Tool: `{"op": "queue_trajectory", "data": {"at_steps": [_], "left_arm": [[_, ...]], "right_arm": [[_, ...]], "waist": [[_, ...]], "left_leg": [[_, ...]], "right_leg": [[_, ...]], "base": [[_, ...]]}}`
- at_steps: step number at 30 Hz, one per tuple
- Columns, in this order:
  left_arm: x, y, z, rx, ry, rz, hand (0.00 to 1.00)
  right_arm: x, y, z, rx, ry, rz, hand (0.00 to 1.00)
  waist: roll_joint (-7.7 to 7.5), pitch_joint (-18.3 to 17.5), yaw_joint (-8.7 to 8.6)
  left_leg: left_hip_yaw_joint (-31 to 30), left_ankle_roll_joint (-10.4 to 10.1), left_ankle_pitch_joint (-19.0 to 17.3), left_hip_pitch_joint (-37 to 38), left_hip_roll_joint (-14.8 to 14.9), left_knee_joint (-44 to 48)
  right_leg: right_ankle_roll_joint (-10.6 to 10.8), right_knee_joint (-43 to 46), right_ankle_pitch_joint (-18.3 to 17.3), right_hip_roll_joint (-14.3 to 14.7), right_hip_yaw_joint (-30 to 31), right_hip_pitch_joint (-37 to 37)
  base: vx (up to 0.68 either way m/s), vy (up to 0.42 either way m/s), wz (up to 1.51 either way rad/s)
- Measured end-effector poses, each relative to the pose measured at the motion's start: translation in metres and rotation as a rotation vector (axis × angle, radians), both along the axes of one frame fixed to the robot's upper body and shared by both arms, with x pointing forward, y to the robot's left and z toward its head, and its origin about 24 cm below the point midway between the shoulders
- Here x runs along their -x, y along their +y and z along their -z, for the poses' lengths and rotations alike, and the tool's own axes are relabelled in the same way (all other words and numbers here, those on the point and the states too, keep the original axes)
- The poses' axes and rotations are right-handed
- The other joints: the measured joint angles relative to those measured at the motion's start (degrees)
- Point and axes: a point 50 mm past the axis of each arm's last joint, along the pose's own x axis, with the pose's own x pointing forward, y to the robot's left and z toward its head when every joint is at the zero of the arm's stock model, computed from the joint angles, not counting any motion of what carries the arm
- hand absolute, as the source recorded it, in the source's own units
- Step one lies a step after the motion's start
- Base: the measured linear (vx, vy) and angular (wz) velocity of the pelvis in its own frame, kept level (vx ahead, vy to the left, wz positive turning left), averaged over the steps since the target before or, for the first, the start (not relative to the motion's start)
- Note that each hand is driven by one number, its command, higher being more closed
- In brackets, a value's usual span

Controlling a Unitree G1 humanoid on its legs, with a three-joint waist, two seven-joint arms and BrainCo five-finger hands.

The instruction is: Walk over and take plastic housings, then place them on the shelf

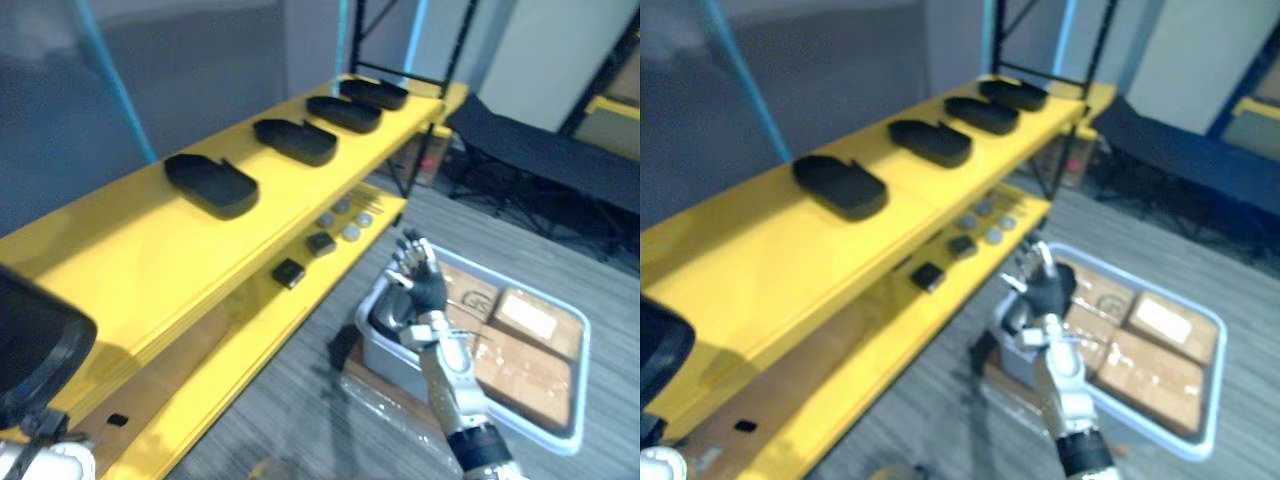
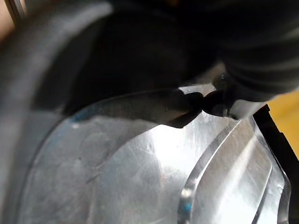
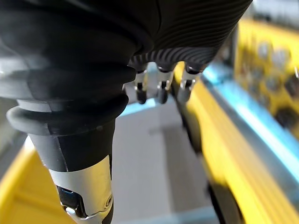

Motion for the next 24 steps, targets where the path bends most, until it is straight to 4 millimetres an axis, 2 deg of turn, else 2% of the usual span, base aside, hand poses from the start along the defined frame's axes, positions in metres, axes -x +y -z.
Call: {"op": "queue_trajectory", "data": {"at_steps": [2, 3, 5, 7, 9, 10, 13, 14, 15, 16, 17, 18, 19, 20, 22, 24], "left_arm": [[-0.001, -0.002, -0.003, -0.009, -0.008, 0.018, 1.00], [-0.006, -0.005, -0.007, -0.024, -0.020, 0.060, 1.00], [-0.011, -0.009, -0.013, -0.048, -0.040, 0.122, 1.00], [-0.011, -0.011, -0.016, -0.056, -0.047, 0.148, 1.00], [-0.011, -0.012, -0.017, -0.047, -0.053, 0.174, 1.00], [-0.011, -0.012, -0.016, -0.044, -0.056, 0.180, 1.00], [-0.014, -0.016, -0.019, -0.052, -0.070, 0.205, 1.00], [-0.018, -0.016, -0.021, -0.062, -0.082, 0.216, 1.00], [-0.020, -0.016, -0.022, -0.064, -0.091, 0.221, 1.00], [-0.024, -0.017, -0.024, -0.066, -0.105, 0.234, 1.00], [-0.034, -0.020, -0.028, -0.081, -0.124, 0.285, 1.00], [-0.039, -0.021, -0.031, -0.091, -0.130, 0.314, 1.00], [-0.050, -0.024, -0.035, -0.111, -0.144, 0.379, 1.00], [-0.055, -0.025, -0.039, -0.133, -0.149, 0.413, 1.00], [-0.057, -0.024, -0.046, -0.179, -0.154, 0.446, 1.00], [-0.057, -0.024, -0.044, -0.172, -0.142, 0.450, 1.00]], "right_arm": [[0.000, 0.001, 0.003, 0.002, 0.024, -0.004, 0.00], [0.001, -0.002, 0.005, 0.012, 0.041, 0.018, 0.00], [0.003, -0.010, 0.009, 0.066, 0.058, 0.063, 0.00], [0.003, -0.011, 0.010, 0.087, 0.061, 0.082, 0.00], [0.003, -0.009, 0.009, 0.102, 0.056, 0.076, 0.00], [0.003, -0.007, 0.009, 0.108, 0.052, 0.067, 0.00], [0.003, -0.007, 0.009, 0.129, 0.043, 0.053, 0.00], [0.003, -0.007, 0.009, 0.129, 0.042, 0.051, 0.00], [0.003, -0.007, 0.009, 0.131, 0.042, 0.053, 0.00], [0.003, -0.009, 0.009, 0.133, 0.044, 0.059, 0.00], [0.007, -0.017, 0.013, 0.130, 0.060, 0.091, 0.00], [0.010, -0.022, 0.016, 0.128, 0.071, 0.114, 0.00], [0.015, -0.035, 0.021, 0.129, 0.095, 0.172, 0.00], [0.019, -0.044, 0.025, 0.131, 0.115, 0.211, 0.00], [0.024, -0.053, 0.030, 0.131, 0.139, 0.251, 0.00], [0.024, -0.054, 0.030, 0.132, 0.135, 0.252, 0.00]], "waist": [[-0.27, -0.1, -0.42], [-0.59, 0.0, -1.88], [-0.59, 0.1, -2.10], [-0.61, 1.0, -1.08], [0.42, 2.4, -0.64], [0.80, 2.8, -0.62], [0.66, 4.0, -1.25], [0.02, 5.0, -2.07], [-0.08, 5.5, -2.55], [-0.24, 6.1, -3.11], [-0.55, 6.3, -4.29], [-0.72, 6.2, -4.94], [-0.85, 6.3, -5.93], [-0.48, 6.5, -6.05], [0.10, 6.9, -5.91], [0.50, 7.2, -5.75]], "left_leg": [[0.6, 0.8, -0.2, -0.8, -0.6, 0.2], [3.3, 1.3, 0.6, -2.0, 0.0, 0.3], [3.6, 0.7, 3.0, -4.1, 0.0, -0.1], [1.9, 0.6, 4.1, -4.9, -1.1, -0.3], [1.2, 0.7, 4.3, -4.8, -1.4, 0.4], [1.3, 0.7, 4.4, -4.8, -1.7, 0.5], [1.7, 0.9, 3.7, -4.8, -1.8, 0.5], [1.9, 1.1, 3.5, -4.9, -2.0, 0.5], [1.7, 1.1, 3.5, -4.9, -2.2, 0.6], [0.9, 1.2, 3.5, -5.0, -2.3, 1.1], [-2.1, 1.2, 3.5, -6.3, -3.0, 2.1], [-3.8, 1.1, 3.7, -6.8, -3.5, 2.4], [-7.5, 0.4, 4.4, -7.2, -4.1, 2.0], [-9.4, 0.1, 5.2, -6.7, -4.0, 1.2], [-11.8, -0.7, 7.3, -6.5, -3.5, -0.2], [-12.2, -0.9, 7.8, -6.8, -3.8, 0.3]], "right_leg": [[1.3, 0.0, -0.9, -1.0, -4.1, 2.0], [1.7, 0.0, -1.1, -1.4, -8.2, 3.5], [2.0, 0.0, -1.3, -1.9, -12.0, 4.4], [2.0, 0.7, -1.2, -2.6, -12.4, 4.5], [1.8, 2.4, -1.3, -3.3, -12.4, 4.8], [1.8, 2.8, -1.3, -3.9, -12.4, 4.8], [1.1, 3.0, -2.0, -4.1, -12.1, 5.2], [0.5, 3.8, -4.4, -4.4, -10.9, 5.2], [0.6, 4.8, -5.2, -4.5, -10.2, 5.1], [-0.1, 6.5, -7.4, -4.5, -7.9, 4.7], [-1.1, 8.4, -10.8, -3.4, -1.8, 3.7], [-2.0, 8.7, -11.4, -2.9, 0.8, 3.7], [-1.5, 10.3, -11.0, -2.4, 6.9, 3.9], [-1.5, 12.3, -11.0, -2.1, 10.0, 3.7], [-0.9, 16.7, -12.1, -1.8, 12.0, 2.8], [-1.3, 17.9, -13.3, -2.2, 12.0, 2.9]], "base": [[-0.01, -0.004, 1.07], [0.00, 0.002, 1.65], [0.03, 0.066, 1.33], [0.05, 0.106, 0.62], [0.02, 0.102, 0.39], [0.01, 0.060, 0.07], [0.00, 0.017, 0.03], [0.01, -0.014, 0.12], [0.02, -0.016, 0.24], [0.03, -0.027, 0.59], [0.06, -0.008, 0.85], [0.15, 0.124, 1.44], [0.16, 0.256, 1.43], [0.16, 0.292, 1.39], [0.08, 0.123, 0.85], [0.03, -0.010, 0.43]]}}
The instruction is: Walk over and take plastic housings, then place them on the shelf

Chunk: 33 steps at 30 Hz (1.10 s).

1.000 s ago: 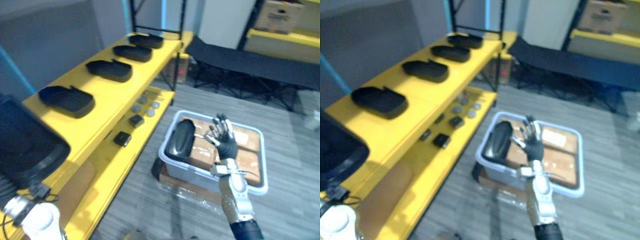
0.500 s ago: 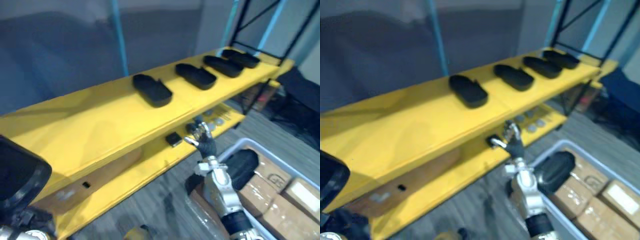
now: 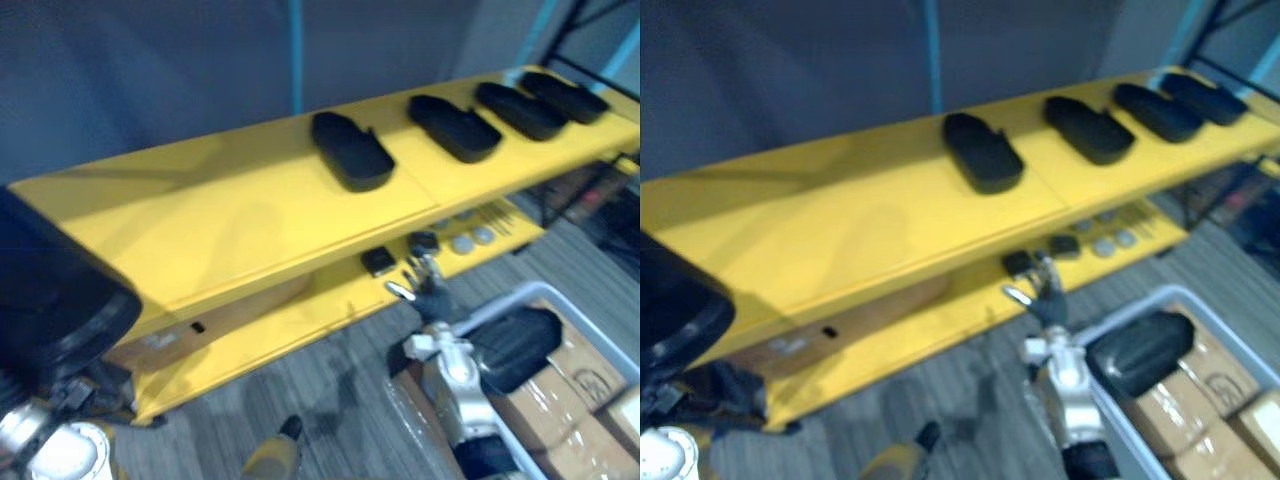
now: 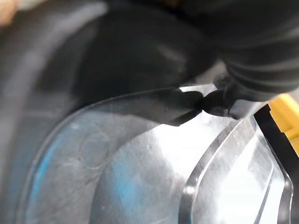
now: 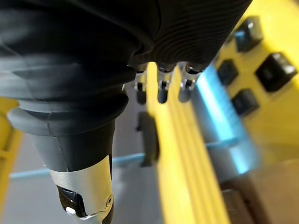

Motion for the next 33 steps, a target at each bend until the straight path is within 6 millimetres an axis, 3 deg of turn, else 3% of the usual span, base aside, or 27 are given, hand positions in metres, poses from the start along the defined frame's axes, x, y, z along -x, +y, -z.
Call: {"op": "queue_trajectory", "data": {"at_steps": [6, 9, 11, 14, 16, 19, 20, 23, 24, 25, 27, 30, 32, 33], "left_arm": [[0.005, -0.004, 0.012, 0.032, 0.061, 0.017, 1.00], [0.002, -0.006, 0.012, 0.039, 0.050, 0.035, 1.00], [0.000, -0.008, 0.012, 0.042, 0.051, 0.048, 1.00], [0.002, -0.007, 0.011, 0.036, 0.049, 0.055, 1.00], [0.003, -0.007, 0.008, 0.016, 0.043, 0.067, 1.00], [0.003, -0.010, 0.001, -0.020, 0.031, 0.095, 1.00], [0.001, -0.012, 0.000, -0.026, 0.024, 0.112, 1.00], [-0.002, -0.013, -0.007, -0.085, 0.023, 0.115, 1.00], [-0.004, -0.013, -0.009, -0.101, 0.021, 0.118, 1.00], [-0.007, -0.014, -0.011, -0.098, 0.006, 0.123, 1.00], [-0.013, -0.015, -0.015, -0.090, -0.030, 0.127, 1.00], [-0.031, -0.014, -0.020, -0.078, -0.055, 0.142, 1.00], [-0.038, -0.013, -0.019, -0.076, -0.038, 0.134, 1.00], [-0.038, -0.012, -0.018, -0.074, -0.028, 0.132, 1.00]], "right_arm": [[-0.001, 0.002, -0.003, 0.003, -0.027, -0.027, 0.00], [-0.001, 0.004, -0.006, 0.001, -0.042, -0.038, 0.00], [0.002, 0.002, -0.003, 0.005, -0.032, -0.041, 0.00], [0.004, -0.003, -0.008, 0.016, -0.055, -0.030, 0.00], [0.003, -0.006, -0.013, 0.014, -0.085, -0.011, 0.00], [0.005, -0.011, -0.012, 0.012, -0.082, 0.011, 0.00], [0.007, -0.014, -0.012, 0.019, -0.084, 0.019, 0.00], [0.005, -0.012, -0.018, 0.015, -0.110, 0.014, 0.00], [0.003, -0.011, -0.022, 0.018, -0.132, 0.008, 0.00], [0.002, -0.012, -0.026, 0.036, -0.155, 0.009, 0.00], [0.004, -0.019, -0.028, 0.056, -0.172, 0.032, 0.00], [0.008, -0.040, -0.039, 0.099, -0.220, 0.093, 0.00], [0.009, -0.051, -0.051, 0.178, -0.264, 0.114, 0.00], [0.010, -0.053, -0.058, 0.195, -0.296, 0.121, 0.00]], "waist": [[2.32, 1.6, 0.01], [1.15, 2.9, -0.13], [1.66, 3.7, -1.54], [1.54, 3.4, -1.56], [0.62, 3.0, -1.22], [-2.10, 2.7, -0.36], [-1.70, 2.5, -0.64], [-1.43, 2.1, -0.84], [-1.29, 2.2, -1.36], [-1.05, 2.3, -2.11], [-0.37, 1.9, -3.54], [-0.26, 2.0, -5.31], [-0.42, 1.9, -5.76], [-0.99, 1.6, -6.04]], "left_leg": [[3.0, -0.9, 0.3, 1.3, 1.8, 0.0], [4.9, -1.5, 0.2, 1.0, 1.5, -0.2], [7.6, -1.6, 0.9, 1.0, 3.3, -0.2], [7.7, -1.3, 2.0, -0.1, 3.4, -0.8], [8.3, -0.8, 2.4, -1.3, 2.7, -0.7], [10.1, 1.1, 0.5, -2.2, -0.1, 1.2], [9.9, 1.7, -0.9, -1.7, -0.4, 2.3], [10.2, 3.5, -2.0, 1.0, 0.2, 1.9], [10.1, 4.7, -2.7, 2.7, 0.5, 1.3], [9.9, 5.4, -3.2, 4.2, 0.8, 0.9], [9.1, 5.2, -3.3, 5.4, 2.0, 0.5], [7.2, 4.7, -3.6, 6.2, 2.3, -0.2], [6.5, 3.7, -4.3, 6.2, 2.2, 0.0], [6.3, 3.0, -4.7, 6.0, 1.8, 0.0]], "right_leg": [[0.7, -2.8, -0.8, 1.2, 0.6, 1.6], [2.4, -4.2, -4.4, 0.7, 1.2, 1.5], [3.0, -3.7, -5.6, 1.1, 1.1, 1.5], [3.5, -4.4, -6.0, 1.1, 0.1, 1.3], [3.4, -5.0, -6.0, 0.8, 0.1, 0.4], [0.2, -5.4, -6.5, -1.5, 0.2, 0.9], [-2.2, 2.3, -4.2, -2.6, 1.4, -0.6], [-2.9, 17.0, 1.6, -4.7, 7.0, -7.5], [-2.8, 22.0, 2.2, -5.4, 9.0, -9.8], [-2.5, 24.8, -1.7, -4.6, 10.1, -11.6], [-2.4, 22.8, -5.5, -1.5, 10.3, -13.3], [-2.8, 13.8, -6.8, 1.0, 11.6, -15.5], [-2.0, 7.1, -4.5, 1.5, 14.3, -15.7], [-2.2, 4.8, -0.9, 1.5, 14.6, -15.1]], "base": [[-0.09, -0.029, -0.21], [-0.17, -0.019, -0.31], [-0.20, -0.017, 0.03], [-0.07, 0.018, 0.18], [0.05, 0.056, 0.24], [0.17, 0.079, 0.22], [0.19, 0.147, 0.27], [0.09, 0.258, -0.02], [0.02, 0.196, -0.13], [-0.02, 0.167, -0.06], [-0.12, 0.078, 0.16], [0.02, -0.040, 0.32], [0.09, -0.133, 0.31], [0.06, -0.174, 0.24]]}}
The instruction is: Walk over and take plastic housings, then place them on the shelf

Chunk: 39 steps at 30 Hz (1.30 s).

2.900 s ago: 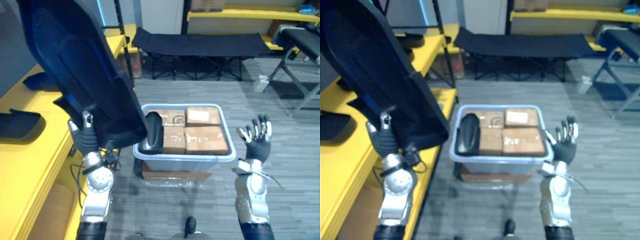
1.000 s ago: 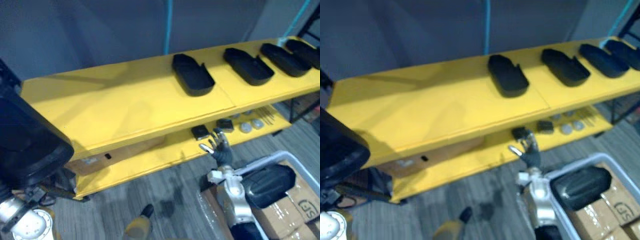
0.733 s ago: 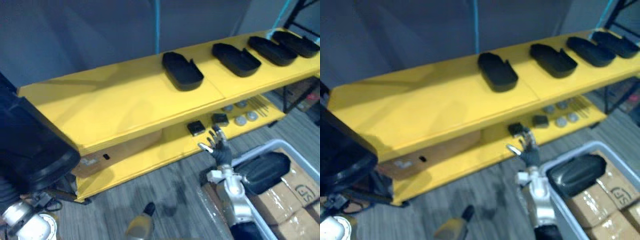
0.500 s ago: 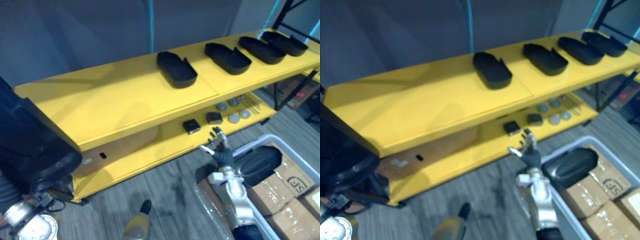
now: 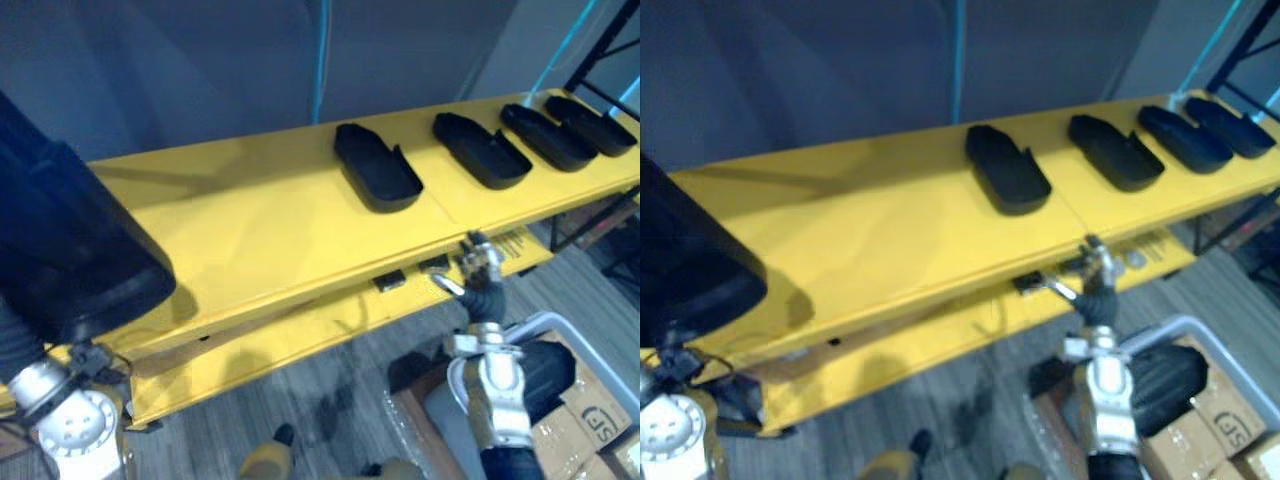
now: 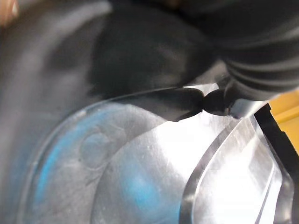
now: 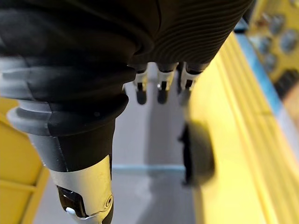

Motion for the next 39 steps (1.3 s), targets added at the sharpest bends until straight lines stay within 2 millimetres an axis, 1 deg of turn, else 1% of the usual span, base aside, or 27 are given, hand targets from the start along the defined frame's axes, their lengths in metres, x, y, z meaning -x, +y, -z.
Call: {"op": "queue_trajectory", "data": {"at_steps": [1, 2, 3, 4, 6, 7, 10, 13, 17, 18, 19, 20, 21, 22, 23, 24, 25, 26, 28, 29, 33, 34, 35, 36, 37, 38, 39], "left_arm": [[0.000, 0.001, 0.000, -0.006, 0.013, -0.002, 1.00], [0.001, 0.002, 0.002, -0.005, 0.023, -0.005, 1.00], [0.001, 0.001, 0.004, 0.006, 0.028, -0.004, 1.00], [0.003, 0.001, 0.006, 0.011, 0.031, -0.005, 1.00], [0.003, 0.000, 0.004, 0.007, 0.022, -0.004, 1.00], [0.004, -0.002, 0.003, 0.002, 0.013, 0.003, 1.00], [0.005, -0.003, 0.000, -0.007, 0.000, 0.005, 1.00], [0.005, -0.003, 0.001, -0.005, 0.009, -0.008, 1.00], [0.010, 0.001, 0.010, 0.002, 0.082, -0.063, 1.00], [0.012, 0.001, 0.013, 0.008, 0.095, -0.071, 1.00], [0.014, 0.002, 0.015, 0.010, 0.110, -0.077, 1.00], [0.014, 0.002, 0.016, 0.009, 0.116, -0.078, 1.00], [0.014, 0.002, 0.018, 0.014, 0.126, -0.068, 1.00], [0.014, 0.003, 0.023, 0.026, 0.143, -0.055, 1.00], [0.014, 0.003, 0.025, 0.036, 0.152, -0.049, 1.00], [0.015, 0.002, 0.030, 0.052, 0.165, -0.047, 1.00], [0.017, 0.003, 0.033, 0.069, 0.178, -0.041, 1.00], [0.020, 0.004, 0.036, 0.085, 0.188, -0.035, 1.00], [0.022, 0.005, 0.037, 0.085, 0.203, -0.035, 1.00], [0.024, 0.005, 0.039, 0.085, 0.214, -0.037, 1.00], [0.026, 0.005, 0.041, 0.095, 0.228, -0.012, 1.00], [0.025, 0.005, 0.041, 0.099, 0.223, 0.009, 1.00], [0.022, 0.004, 0.040, 0.090, 0.217, 0.028, 1.00], [0.019, 0.003, 0.039, 0.082, 0.211, 0.047, 1.00], [0.009, 0.001, 0.037, 0.065, 0.199, 0.090, 1.00], [-0.003, -0.004, 0.034, 0.050, 0.186, 0.137, 1.00], [-0.009, -0.006, 0.032, 0.042, 0.178, 0.160, 1.00]], "right_arm": [[0.000, -0.001, -0.007, 0.009, -0.028, 0.006, 0.00], [-0.004, -0.001, -0.016, 0.028, -0.061, 0.010, 0.00], [-0.007, -0.003, -0.021, 0.042, -0.075, 0.011, 0.00], [-0.011, -0.006, -0.030, 0.069, -0.099, 0.013, 0.00], [-0.014, -0.009, -0.038, 0.088, -0.115, 0.012, 0.00], [-0.014, -0.009, -0.040, 0.080, -0.123, 0.007, 0.00], [-0.013, -0.004, -0.048, 0.052, -0.144, -0.061, 0.00], [-0.013, 0.002, -0.053, 0.009, -0.175, -0.135, 0.00], [-0.019, 0.029, -0.052, -0.048, -0.183, -0.263, 0.00], [-0.020, 0.036, -0.051, -0.056, -0.180, -0.290, 0.00], [-0.023, 0.042, -0.049, -0.069, -0.173, -0.304, 0.00], [-0.023, 0.043, -0.049, -0.076, -0.170, -0.303, 0.00], [-0.023, 0.042, -0.049, -0.088, -0.169, -0.282, 0.00], [-0.024, 0.039, -0.047, -0.087, -0.159, -0.246, 0.00], [-0.024, 0.036, -0.047, -0.080, -0.153, -0.223, 0.00], [-0.025, 0.034, -0.044, -0.082, -0.137, -0.197, 0.00], [-0.027, 0.035, -0.037, -0.077, -0.106, -0.180, 0.00], [-0.030, 0.038, -0.030, -0.066, -0.073, -0.182, 0.00], [-0.033, 0.041, -0.024, -0.068, -0.046, -0.185, 0.00], [-0.034, 0.043, -0.022, -0.069, -0.037, -0.184, 0.00], [-0.034, 0.043, -0.025, -0.054, -0.067, -0.160, 0.00], [-0.033, 0.041, -0.026, -0.051, -0.079, -0.136, 0.00], [-0.030, 0.039, -0.025, -0.061, -0.081, -0.114, 0.00], [-0.028, 0.037, -0.025, -0.065, -0.082, -0.099, 0.00], [-0.020, 0.030, -0.022, -0.077, -0.080, -0.061, 0.00], [-0.012, 0.023, -0.018, -0.085, -0.070, -0.027, 0.00], [-0.008, 0.020, -0.016, -0.090, -0.063, -0.010, 0.00]], "waist": [[-1.03, -0.4, 0.06], [-0.94, -0.5, 0.49], [0.34, -0.6, 0.73], [2.55, -1.5, 1.07], [4.30, -2.6, 1.13], [4.72, -3.0, 1.13], [4.66, -3.3, 1.00], [3.68, -3.9, 0.95], [3.01, -4.3, 1.49], [3.04, -4.2, 1.59], [3.08, -4.3, 1.64], [3.02, -4.4, 1.52], [2.96, -4.3, 0.99], [3.48, -4.6, 1.15], [3.86, -4.8, 1.17], [4.26, -5.0, 1.60], [4.33, -4.9, 2.50], [4.11, -4.9, 3.81], [3.79, -4.7, 4.50], [3.37, -4.4, 4.53], [2.49, -3.9, 4.11], [2.14, -3.5, 3.60], [1.98, -3.0, 2.71], [1.89, -2.9, 2.33], [1.66, -2.8, 1.02], [1.54, -2.9, -0.38], [1.59, -2.9, -0.90]], "left_leg": [[0.0, -0.6, -0.4, 0.0, -0.8, -0.1], [0.5, -1.6, -1.1, 0.0, -0.7, 0.0], [0.7, -1.9, -1.3, 0.0, 0.1, 0.1], [1.4, -2.4, -1.6, 0.1, 2.1, -0.2], [1.7, -3.1, -1.7, 0.4, 3.6, -1.0], [2.8, -3.3, -1.6, 1.5, 4.2, -1.8], [4.4, -3.4, -1.6, 2.2, 4.7, -2.2], [4.4, -3.4, -1.6, 2.3, 4.5, -2.5], [3.7, -3.4, -1.6, 3.1, 3.8, -2.3], [3.0, -3.4, -1.7, 2.9, 3.3, -2.0], [3.3, -2.7, -2.1, 2.2, 3.0, -1.8], [5.6, -2.1, -2.5, 1.7, 3.6, -1.8], [11.9, -1.7, -2.2, 0.9, 5.3, -1.8], [16.8, -1.0, -0.5, -0.1, 6.4, -1.9], [18.6, -0.9, 0.8, -0.5, 6.8, -1.9], [21.6, -1.7, 3.0, -1.2, 6.8, -2.2], [21.7, -2.0, 4.4, -1.0, 5.9, -2.9], [21.2, -1.9, 5.3, -1.0, 5.0, -3.6], [20.2, -1.5, 5.8, -1.3, 4.0, -4.0], [19.9, -1.4, 5.8, -1.5, 3.5, -4.0], [20.0, -1.2, 5.6, -1.9, 3.1, -3.7], [20.1, -1.1, 5.5, -2.0, 3.0, -4.0], [19.6, -1.1, 5.5, -1.9, 2.8, -4.1], [19.1, -1.0, 5.6, -1.9, 2.6, -4.2], [17.6, -0.8, 6.0, -2.0, 2.0, -4.6], [15.9, -0.7, 7.0, -1.8, 1.1, -5.6], [15.1, -0.7, 7.5, -1.7, 0.8, -6.2]], "right_leg": [[0.8, -1.8, 3.1, -0.6, 0.0, 0.8], [5.0, -5.5, 1.8, -0.8, -0.3, 2.9], [4.8, -7.0, 2.4, 0.3, -0.7, 3.6], [4.2, -10.2, 3.8, 2.3, -0.9, 4.6], [3.7, -12.4, 4.7, 3.9, -1.1, 5.8], [3.7, -13.0, 4.7, 4.5, -1.2, 6.5], [3.5, -14.1, 4.9, 4.8, -1.1, 7.4], [3.6, -15.2, 5.2, 4.7, -1.4, 8.1], [3.6, -16.3, 5.4, 4.3, -2.9, 10.5], [3.5, -16.5, 5.3, 4.0, -4.5, 11.4], [3.6, -16.6, 5.0, 3.7, -6.8, 12.5], [3.8, -16.6, 4.8, 3.4, -8.4, 13.1], [4.0, -16.5, 4.5, 3.0, -12.4, 14.5], [4.1, -16.5, 4.4, 2.0, -15.9, 15.8], [4.2, -16.5, 4.3, 1.8, -17.6, 16.4], [5.2, -16.0, 3.7, 0.9, -19.6, 17.1], [5.4, -15.7, 3.4, -0.1, -20.8, 17.8], [5.0, -15.5, 3.1, -0.9, -20.7, 17.9], [4.1, -15.5, 2.6, -1.4, -20.6, 18.1], [3.7, -15.5, 2.3, -1.7, -20.5, 18.3], [3.5, -15.1, 1.9, -1.9, -20.1, 17.9], [3.9, -13.8, 0.9, -2.2, -18.9, 17.2], [3.3, -11.9, -1.3, -2.0, -16.1, 16.6], [3.3, -10.8, -2.7, -1.7, -13.6, 15.9], [2.5, -8.6, -5.4, -0.4, -7.6, 14.7], [1.4, -6.8, -7.0, 0.1, -4.4, 14.2], [1.0, -6.3, -7.2, 0.2, -3.0, 14.1]], "base": [[0.07, -0.230, 0.09], [0.05, -0.224, -0.08], [0.07, -0.259, -0.20], [0.05, -0.191, -0.15], [0.08, -0.168, -0.08], [0.09, -0.117, -0.07], [0.07, -0.047, -0.06], [0.04, 0.004, 0.03], [0.02, 0.011, 0.18], [-0.01, 0.002, 0.63], [0.00, 0.001, 0.79], [0.00, -0.037, 1.28], [0.01, 0.005, 1.63], [0.02, 0.028, 1.71], [0.03, 0.129, 1.54], [0.05, 0.166, 1.29], [0.06, 0.219, 1.15], [0.04, 0.183, 0.68], [0.03, 0.115, 0.37], [0.01, 0.082, 0.26], [-0.02, 0.027, -0.01], [-0.03, 0.021, 0.03], [-0.02, 0.021, 0.11], [-0.02, 0.007, 0.42], [0.00, 0.008, 0.67], [0.01, 0.016, 0.75], [0.04, 0.032, 0.81]]}}
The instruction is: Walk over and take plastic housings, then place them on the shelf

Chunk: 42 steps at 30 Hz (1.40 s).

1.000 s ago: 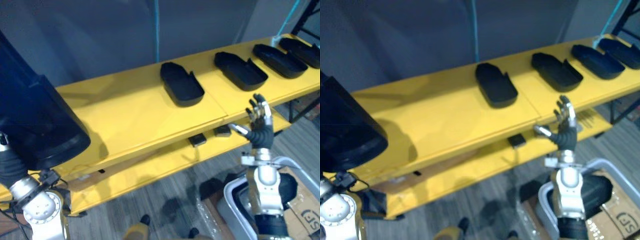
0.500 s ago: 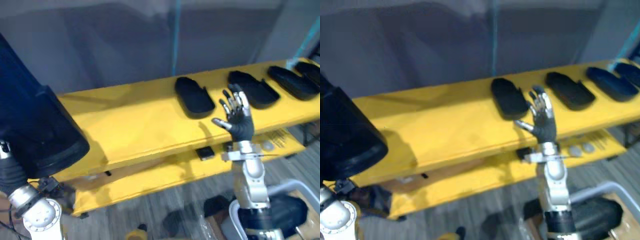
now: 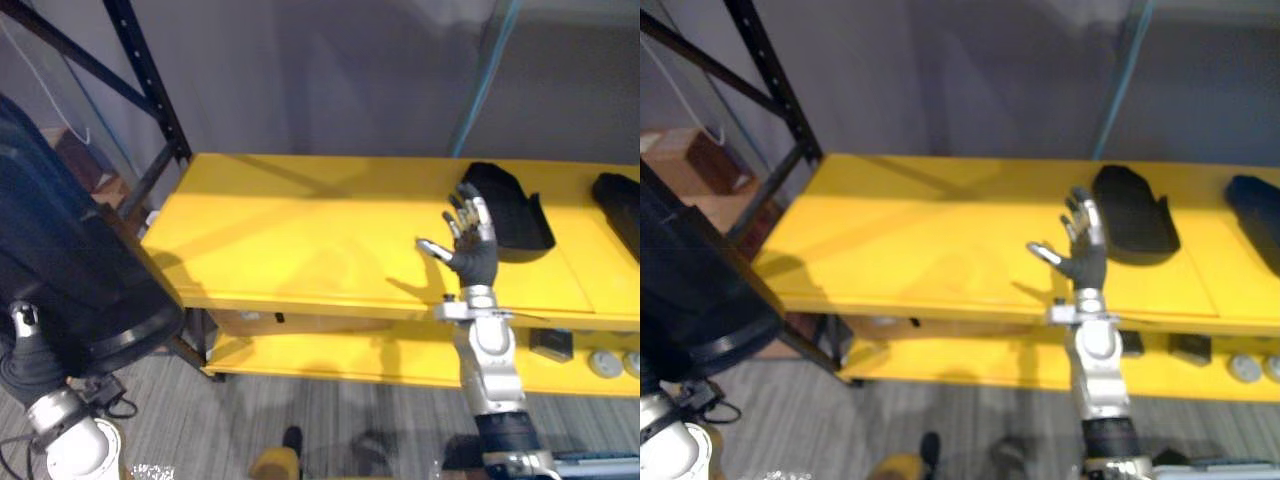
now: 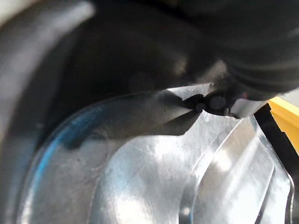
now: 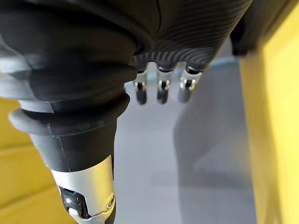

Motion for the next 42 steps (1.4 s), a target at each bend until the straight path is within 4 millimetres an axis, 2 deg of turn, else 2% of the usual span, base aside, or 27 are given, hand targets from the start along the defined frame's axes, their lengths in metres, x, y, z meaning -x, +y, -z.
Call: {"op": "queue_trajectory", "data": {"at_steps": [1, 2, 4, 6, 11, 12, 14, 15, 16, 17, 18, 19, 20, 22, 23, 25, 26, 28, 30, 31, 32, 34, 36, 39, 42], "left_arm": [[-0.009, -0.006, -0.005, -0.013, -0.022, 0.047, 1.00], [-0.014, -0.012, -0.010, -0.029, -0.035, 0.092, 1.00], [-0.015, -0.019, -0.010, -0.032, -0.032, 0.126, 1.00], [-0.011, -0.024, -0.008, -0.031, -0.016, 0.149, 1.00], [0.004, -0.033, 0.003, -0.011, 0.047, 0.192, 1.00], [0.007, -0.031, 0.006, -0.018, 0.068, 0.190, 1.00], [0.008, -0.032, 0.008, -0.020, 0.080, 0.198, 1.00], [0.008, -0.032, 0.006, -0.034, 0.073, 0.214, 1.00], [0.007, -0.034, 0.004, -0.047, 0.062, 0.233, 1.00], [0.007, -0.034, 0.000, -0.078, 0.047, 0.259, 1.00], [0.006, -0.034, -0.002, -0.095, 0.036, 0.264, 1.00], [0.003, -0.033, -0.004, -0.105, 0.030, 0.272, 1.00], [-0.002, -0.033, -0.009, -0.131, 0.019, 0.288, 1.00], [-0.005, -0.031, -0.014, -0.161, 0.005, 0.294, 1.00], [-0.007, -0.031, -0.018, -0.160, -0.016, 0.298, 1.00], [-0.011, -0.031, -0.020, -0.140, -0.029, 0.302, 1.00], [-0.015, -0.031, -0.023, -0.133, -0.033, 0.296, 1.00], [-0.016, -0.030, -0.023, -0.130, -0.027, 0.295, 1.00], [-0.015, -0.030, -0.020, -0.128, -0.014, 0.295, 1.00], [-0.015, -0.032, -0.017, -0.110, -0.010, 0.301, 1.00], [-0.016, -0.035, -0.016, -0.099, -0.010, 0.308, 1.00], [-0.016, -0.039, -0.013, -0.079, -0.009, 0.328, 1.00], [-0.016, -0.040, -0.013, -0.087, -0.005, 0.345, 1.00], [-0.016, -0.042, -0.014, -0.081, -0.021, 0.374, 1.00], [-0.017, -0.043, -0.014, -0.073, -0.023, 0.402, 1.00]], "right_arm": [[0.007, -0.006, 0.006, -0.010, 0.022, 0.029, 0.00], [0.012, -0.010, 0.013, -0.021, 0.049, 0.050, 0.00], [0.017, -0.009, 0.017, -0.020, 0.059, 0.036, 0.00], [0.019, -0.004, 0.010, -0.009, 0.028, 0.001, 0.00], [0.026, 0.007, 0.000, 0.006, -0.024, -0.070, 0.00], [0.026, 0.010, -0.001, 0.005, -0.026, -0.083, 0.00], [0.026, 0.009, -0.001, 0.006, -0.025, -0.079, 0.00], [0.026, 0.006, 0.000, 0.005, -0.024, -0.066, 0.00], [0.027, 0.003, 0.000, 0.005, -0.022, -0.048, 0.00], [0.028, -0.006, 0.004, 0.004, -0.005, -0.008, 0.00], [0.028, -0.009, 0.005, 0.005, 0.001, 0.004, 0.00], [0.029, -0.011, 0.012, -0.001, 0.031, 0.015, 0.00], [0.030, -0.012, 0.020, -0.014, 0.064, 0.026, 0.00], [0.030, -0.011, 0.026, -0.030, 0.084, 0.030, 0.00], [0.029, -0.011, 0.023, -0.029, 0.072, 0.026, 0.00], [0.028, -0.010, 0.019, -0.027, 0.051, 0.025, 0.00], [0.029, -0.010, 0.014, -0.024, 0.026, 0.027, 0.00], [0.029, -0.009, 0.007, -0.021, -0.010, 0.028, 0.00], [0.028, -0.009, 0.003, -0.024, -0.034, 0.039, 0.00], [0.026, -0.012, -0.001, -0.021, -0.045, 0.055, 0.00], [0.026, -0.013, -0.002, -0.017, -0.049, 0.066, 0.00], [0.024, -0.018, -0.006, -0.011, -0.061, 0.101, 0.00], [0.026, -0.023, -0.006, -0.021, -0.059, 0.138, 0.00], [0.030, -0.031, -0.011, -0.023, -0.077, 0.202, 0.00], [0.035, -0.035, -0.015, -0.029, -0.094, 0.264, 0.00]], "waist": [[-0.03, -0.1, -1.23], [-0.11, 0.0, -1.64], [-0.22, 0.0, -1.67], [-0.22, 0.0, -1.62], [0.68, 0.5, -0.73], [0.44, 0.5, -0.58], [0.49, 0.7, -0.79], [-0.21, 0.7, -1.17], [-0.41, 0.6, -1.19], [-0.61, 0.0, -1.65], [0.02, -0.3, -1.99], [-0.54, -0.3, -2.57], [-0.42, -0.3, -3.62], [-0.76, -0.3, -4.14], [-1.37, -0.6, -4.00], [-1.47, -0.7, -4.03], [-1.27, -0.8, -4.12], [-1.87, -1.2, -3.99], [-3.14, -2.0, -3.80], [-3.21, -2.2, -3.44], [-2.61, -2.2, -3.38], [-0.30, -2.3, -3.42], [1.26, -3.0, -3.57], [2.30, -3.7, -4.07], [1.96, -3.8, -4.73]], "left_leg": [[-1.5, -0.7, 1.3, 0.1, -0.4, -0.6], [-1.6, -0.7, 1.6, -0.2, -0.2, -0.4], [0.0, -0.7, 1.6, -0.2, 0.7, 0.2], [1.9, -0.6, 1.4, -0.2, 1.3, 0.6], [5.0, -0.6, -2.1, -0.3, 3.4, 4.7], [6.1, -0.7, -2.5, -0.6, 3.3, 5.5], [7.3, -0.5, -2.6, -1.4, 3.3, 6.3], [8.7, 1.1, -3.3, -1.7, 3.1, 8.0], [9.4, 3.1, -5.3, -2.8, 2.5, 11.4], [9.8, 3.4, -9.3, -3.0, 0.6, 15.3], [9.4, 2.4, -10.5, -3.1, 0.5, 15.4], [8.2, 2.7, -10.8, -3.2, -0.1, 15.5], [6.8, 3.1, -10.5, -2.0, -0.3, 13.9], [6.5, 3.2, -10.5, -0.3, 0.3, 11.9], [6.4, 3.1, -10.5, 1.4, 0.7, 10.9], [6.5, 3.0, -10.7, 2.9, 1.2, 10.1], [6.3, 2.5, -11.1, 2.9, 1.9, 10.1], [6.2, 1.7, -11.5, 3.0, 2.0, 9.7], [6.4, 1.1, -11.9, 2.8, 1.5, 9.9], [6.5, 0.4, -12.2, 2.9, 1.9, 10.1], [6.5, 0.0, -12.3, 2.8, 2.4, 10.0], [6.6, -1.2, -11.8, 4.1, 3.8, 7.8], [7.0, -2.1, -11.2, 6.3, 4.7, 5.2], [8.1, -2.4, -11.0, 7.9, 5.3, 3.2], [8.5, -2.3, -10.9, 7.9, 5.1, 3.1]], "right_leg": [[1.4, 0.4, 0.9, 0.2, 1.2, 0.0], [2.1, 0.5, 1.3, 0.5, 1.2, 0.0], [2.3, 0.4, 1.9, 0.9, 1.8, 0.1], [2.4, 0.0, 2.1, 1.2, 2.9, 0.0], [1.8, -0.7, 2.6, 2.5, 5.1, 0.7], [0.8, -1.8, 0.5, 2.1, 5.4, 0.8], [1.0, -1.5, -0.2, 1.3, 5.7, -0.2], [0.2, -0.5, -1.0, 0.4, 5.7, -0.8], [-1.5, 0.5, -2.0, -0.4, 5.6, -1.1], [-2.8, 3.3, -2.3, -1.4, 4.7, -0.6], [-1.8, 8.2, -1.6, -2.0, 4.7, -2.6], [-1.3, 17.3, 0.6, -3.1, 5.5, -7.2], [-2.8, 26.5, 5.3, -3.8, 6.0, -12.0], [-2.5, 29.5, 4.2, -4.3, 5.9, -14.6], [-1.6, 26.1, 2.4, -4.0, 5.8, -14.9], [-1.4, 20.9, 2.4, -3.8, 6.0, -14.8], [0.0, 15.2, 3.6, -3.1, 6.1, -14.8], [1.1, 10.1, 6.3, -3.1, 5.8, -14.6], [1.8, 5.0, 12.5, -3.1, 5.1, -13.2], [3.2, 1.2, 11.9, -2.5, 4.0, -11.0], [3.5, -0.6, 12.1, -1.8, 3.7, -10.1], [4.2, -5.5, 12.6, 0.0, 2.5, -7.4], [4.1, -6.9, 12.7, 1.2, 2.5, -5.9], [3.8, -7.4, 12.9, 1.8, 2.7, -5.5], [3.1, -8.2, 13.6, 1.8, 2.8, -5.5]], "base": [[0.04, 0.033, 0.61], [0.05, 0.018, 0.44], [0.02, -0.030, -0.02], [0.00, -0.019, -0.21], [-0.06, 0.000, -0.33], [-0.12, 0.045, -0.30], [-0.10, 0.073, -0.10], [-0.01, 0.079, 0.11], [0.12, 0.117, 0.14], [0.16, 0.128, 0.14], [0.16, 0.163, 0.33], [0.12, 0.176, 0.53], [0.12, 0.155, 0.58], [0.18, 0.101, 0.23], [0.16, 0.101, 0.01], [0.04, 0.099, 0.03], [-0.03, 0.061, 0.08], [0.04, -0.042, 0.06], [0.13, -0.171, 0.00], [0.12, -0.181, 0.03], [0.14, -0.217, 0.02], [0.13, -0.185, -0.01], [0.11, -0.135, -0.10], [0.06, -0.053, -0.17], [0.01, 0.012, -0.08]]}}
